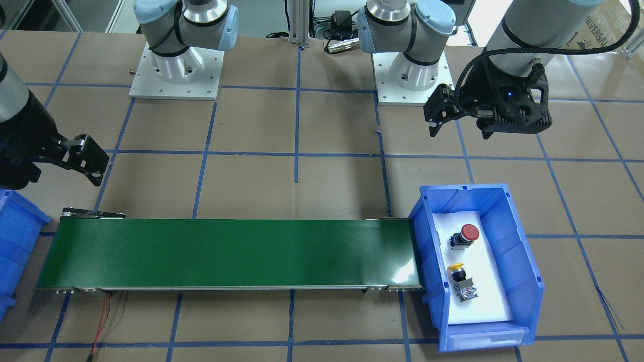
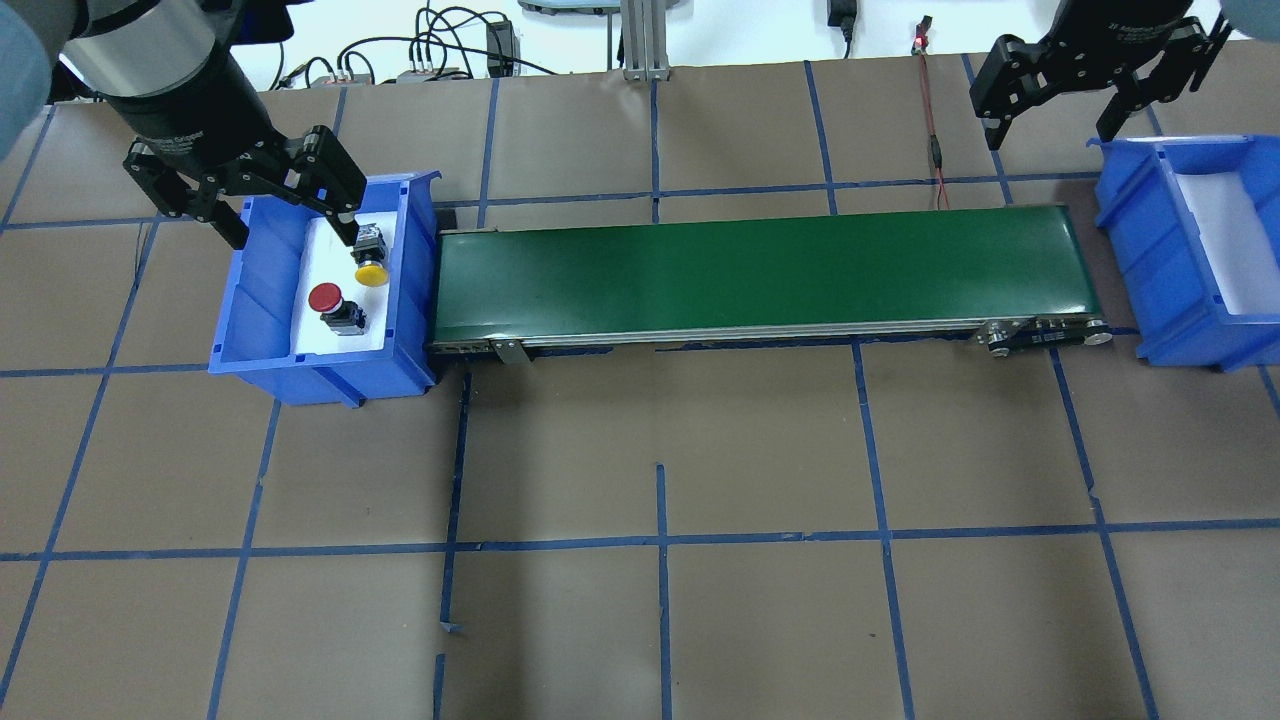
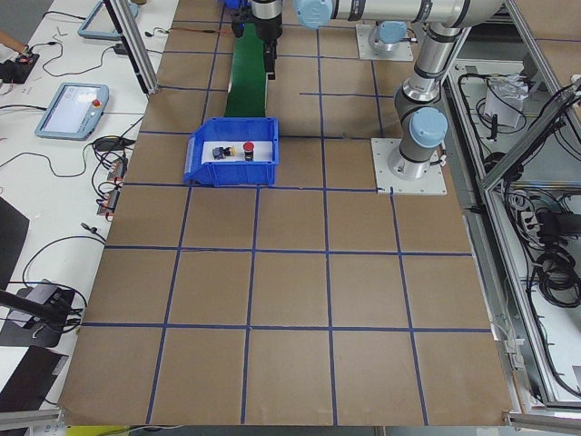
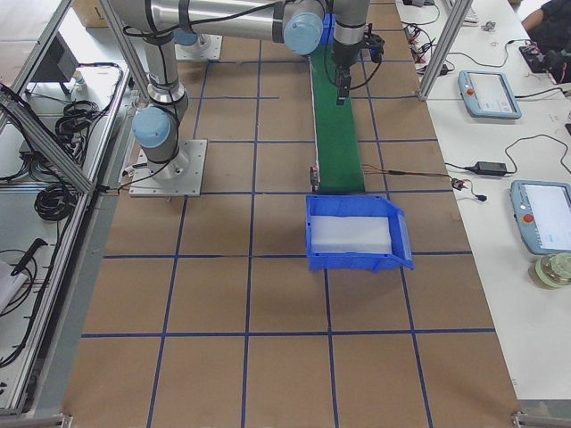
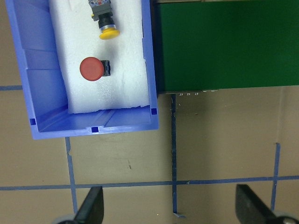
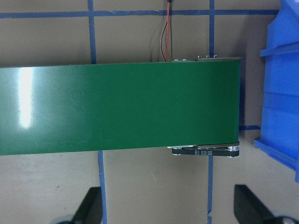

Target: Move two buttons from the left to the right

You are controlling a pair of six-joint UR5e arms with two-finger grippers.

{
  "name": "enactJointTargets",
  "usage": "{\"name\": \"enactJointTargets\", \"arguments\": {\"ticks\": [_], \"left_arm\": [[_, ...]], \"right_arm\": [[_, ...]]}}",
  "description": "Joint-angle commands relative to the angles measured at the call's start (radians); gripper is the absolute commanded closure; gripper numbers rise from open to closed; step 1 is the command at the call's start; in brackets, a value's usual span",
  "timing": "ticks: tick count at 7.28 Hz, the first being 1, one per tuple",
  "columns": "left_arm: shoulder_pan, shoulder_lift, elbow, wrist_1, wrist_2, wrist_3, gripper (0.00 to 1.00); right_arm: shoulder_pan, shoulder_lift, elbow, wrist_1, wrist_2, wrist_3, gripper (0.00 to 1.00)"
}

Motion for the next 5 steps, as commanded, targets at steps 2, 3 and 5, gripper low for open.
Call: {"name": "enactJointTargets", "arguments": {"ticks": [2,3,5], "left_arm": [[0.0,-0.005,0.0,0.002,0.002,0.003,0.0],[0.0,0.01,0.0,0.002,-0.001,0.003,0.0],[0.002,-0.008,-0.001,0.002,-0.001,0.0,0.0]], "right_arm": [[0.0,0.001,0.0,0.0,0.001,0.0,0.01],[0.0,0.001,0.0,0.0,0.001,0.0,0.01],[0.0,0.001,0.0,0.0,-0.001,0.002,0.01]]}}
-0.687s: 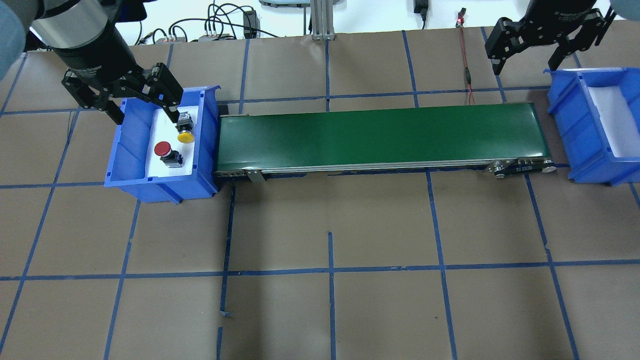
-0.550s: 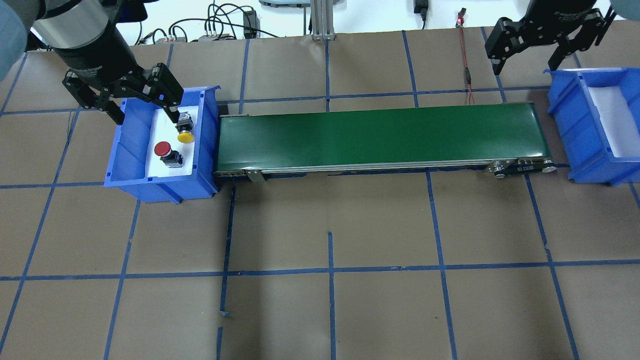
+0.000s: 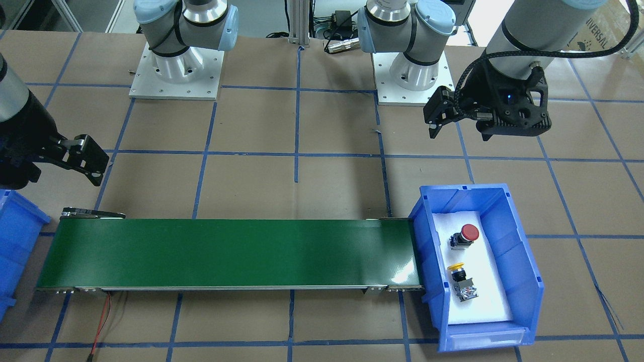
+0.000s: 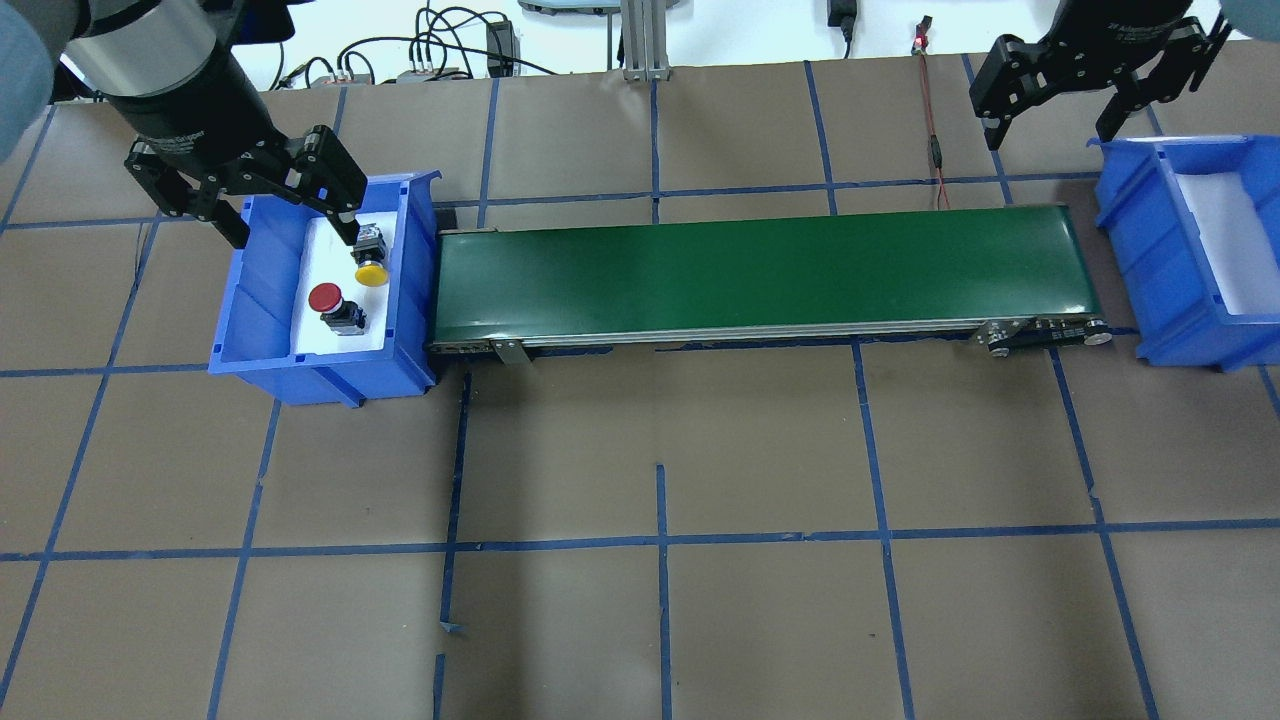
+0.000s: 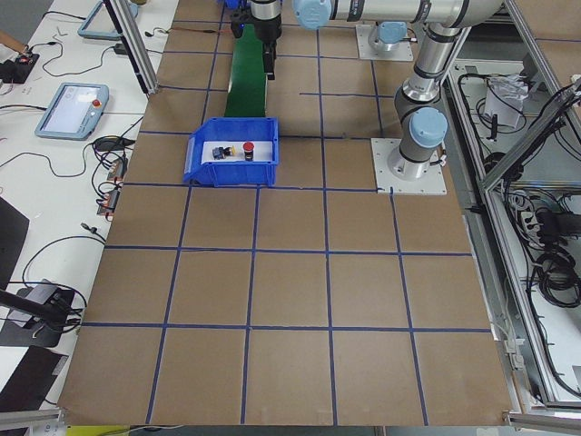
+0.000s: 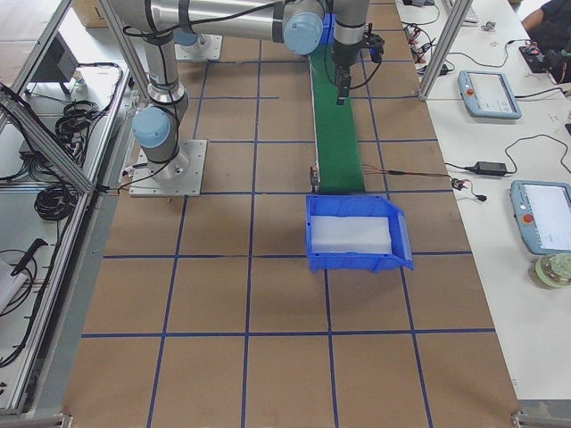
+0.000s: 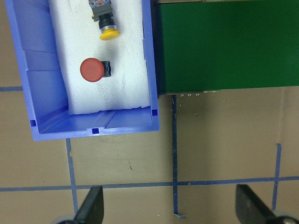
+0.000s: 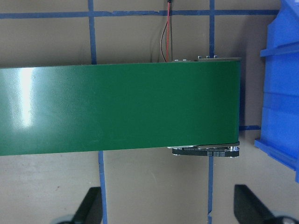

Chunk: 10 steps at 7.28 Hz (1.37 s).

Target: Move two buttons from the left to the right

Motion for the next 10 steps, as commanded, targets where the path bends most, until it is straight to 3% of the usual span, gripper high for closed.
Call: {"name": "enactJointTargets", "arguments": {"ticks": [1,5,7,10], "left_arm": [[0.007,0.002,-0.014,0.0,0.003,0.005,0.0],[0.088,-0.147,0.022,0.167,-0.006,0.037,0.0],[0.092,-0.236,0.09,0.175,-0.001,0.021,0.0],[0.124,-0.292,0.065,0.227,0.005,0.045,0.0]], "right_arm": [[0.0,0.0,0.0,0.0,0.0,-0.001,0.01],[0.001,0.0,0.0,0.0,-0.001,-0.001,0.0],[0.0,0.0,0.0,0.0,0.0,-0.001,0.0],[0.001,0.002,-0.002,0.0,0.0,-0.001,0.0]]}}
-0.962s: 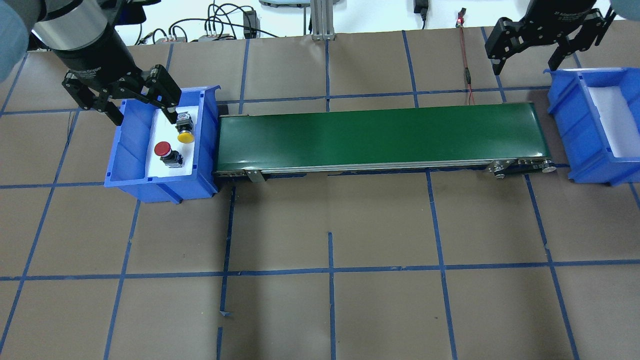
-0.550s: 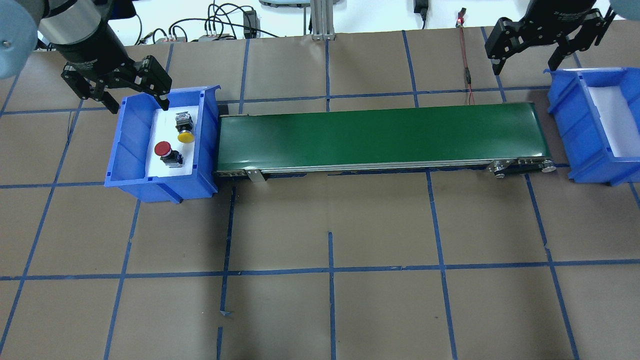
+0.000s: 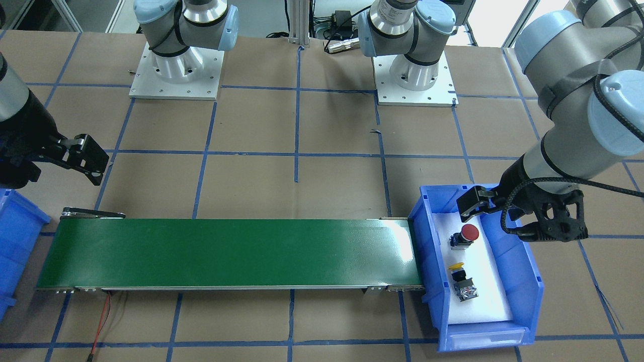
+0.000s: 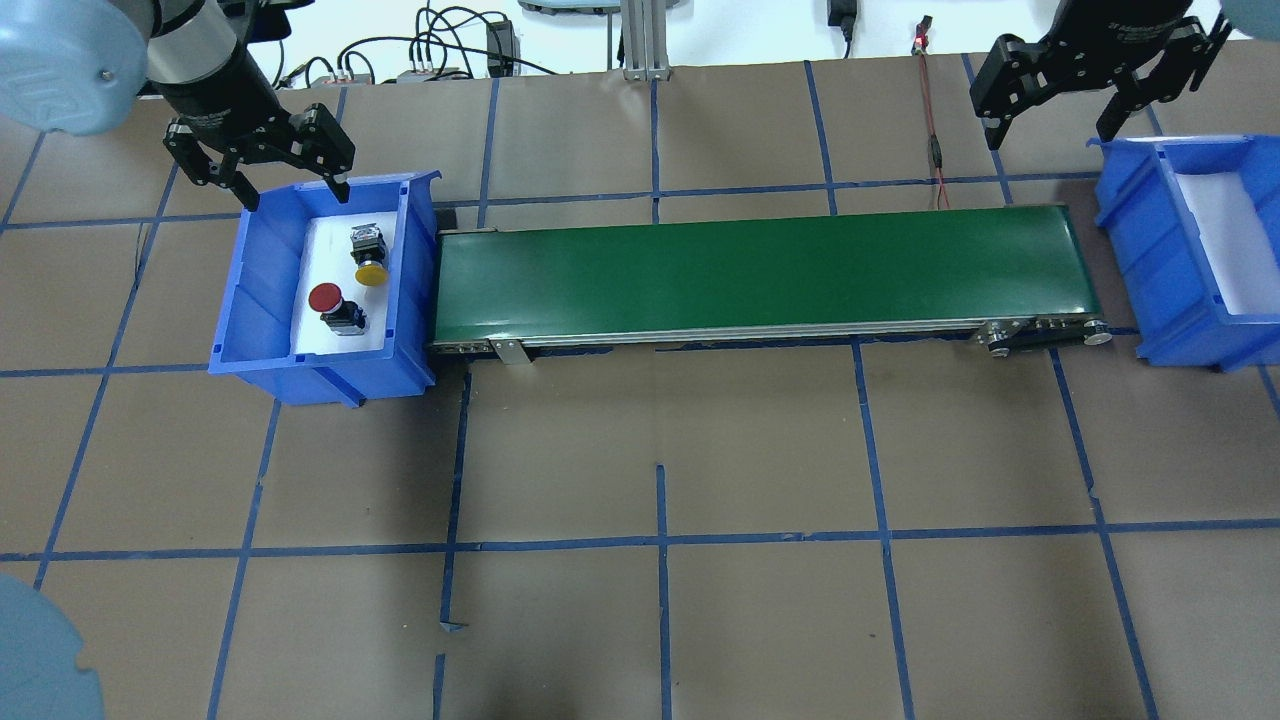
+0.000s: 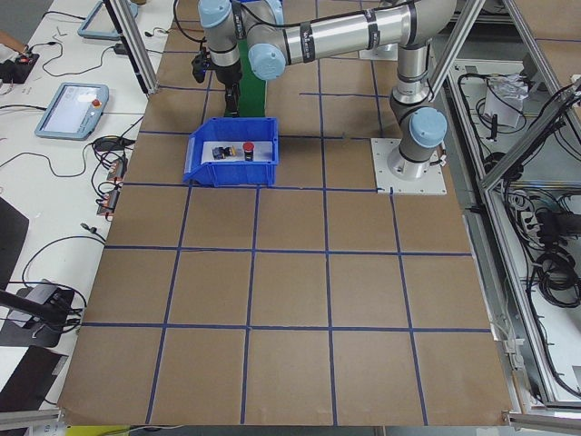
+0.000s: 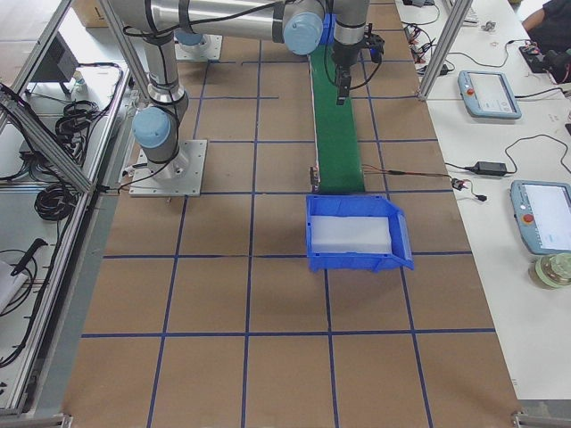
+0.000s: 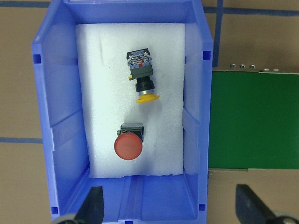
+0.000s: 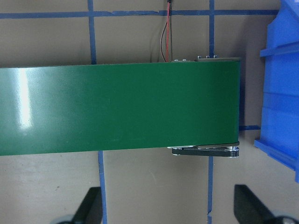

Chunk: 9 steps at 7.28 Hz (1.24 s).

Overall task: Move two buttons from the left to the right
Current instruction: 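Lower the left gripper into the blue bin onto the red button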

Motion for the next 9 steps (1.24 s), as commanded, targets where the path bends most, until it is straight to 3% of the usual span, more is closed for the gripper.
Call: {"name": "enactJointTargets", "arguments": {"ticks": [1,3,4,5,9], "left_arm": [[0.049,-0.065,-0.008,0.022,-0.001,0.029,0.0],[0.057,-0.088,-0.034,0.021,0.004,0.029,0.01],[0.054,-0.075,-0.109,0.05,0.0,0.03,0.01],[0.053,-0.07,-0.16,0.164,0.013,0.04,0.01],[0.059,-0.072,-0.242,0.266,0.027,0.041,0.01]], "right_arm": [[0.001,0.001,-0.001,-0.002,0.001,-0.001,0.0],[0.0,0.001,-0.001,0.0,-0.001,-0.001,0.0],[0.0,0.001,-0.001,-0.002,0.001,-0.001,0.0],[0.0,0.003,-0.001,-0.002,0.001,-0.002,0.0],[0.0,0.003,-0.003,-0.005,0.001,-0.002,0.0]]}}
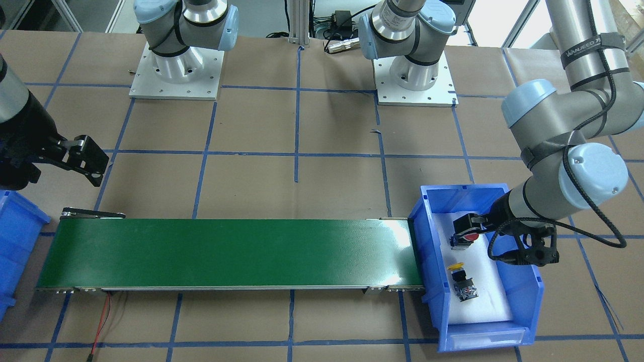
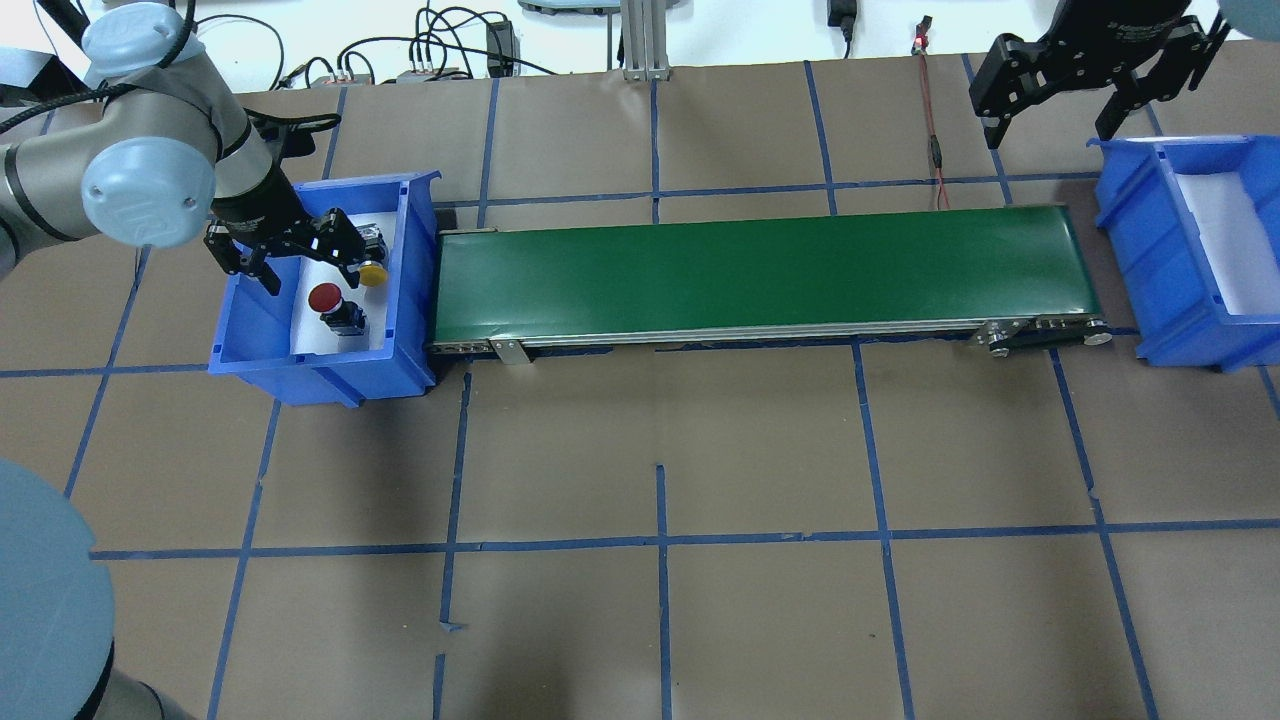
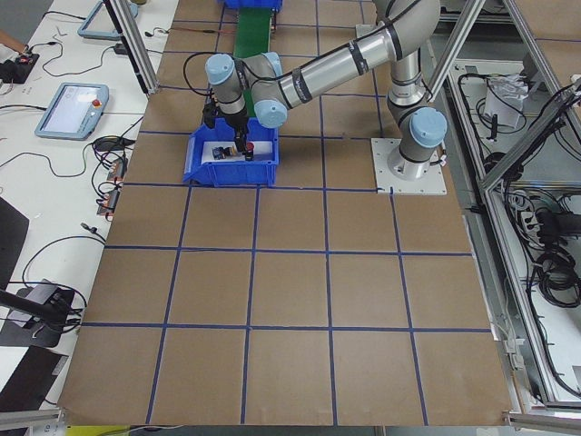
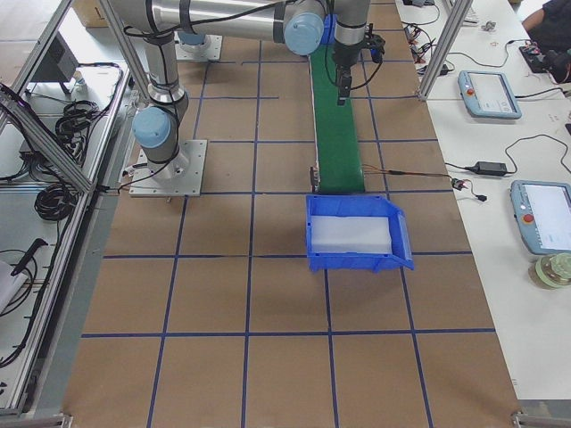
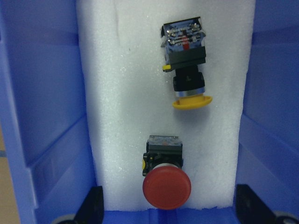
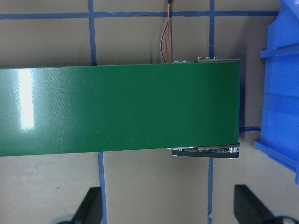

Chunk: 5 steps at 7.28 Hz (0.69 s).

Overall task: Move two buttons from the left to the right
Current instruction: 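Lower the left gripper into the blue bin onto the red button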

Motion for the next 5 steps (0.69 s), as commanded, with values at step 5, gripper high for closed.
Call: {"name": "enactJointTargets", "arguments": {"ticks": [5], "left_arm": [[0.007,-0.023,-0.026,0.037,-0.017,-0.009,0.41]], "right_arm": [[0.0,0.002,0.001,-0.001,0.0,0.0,0.0]]}}
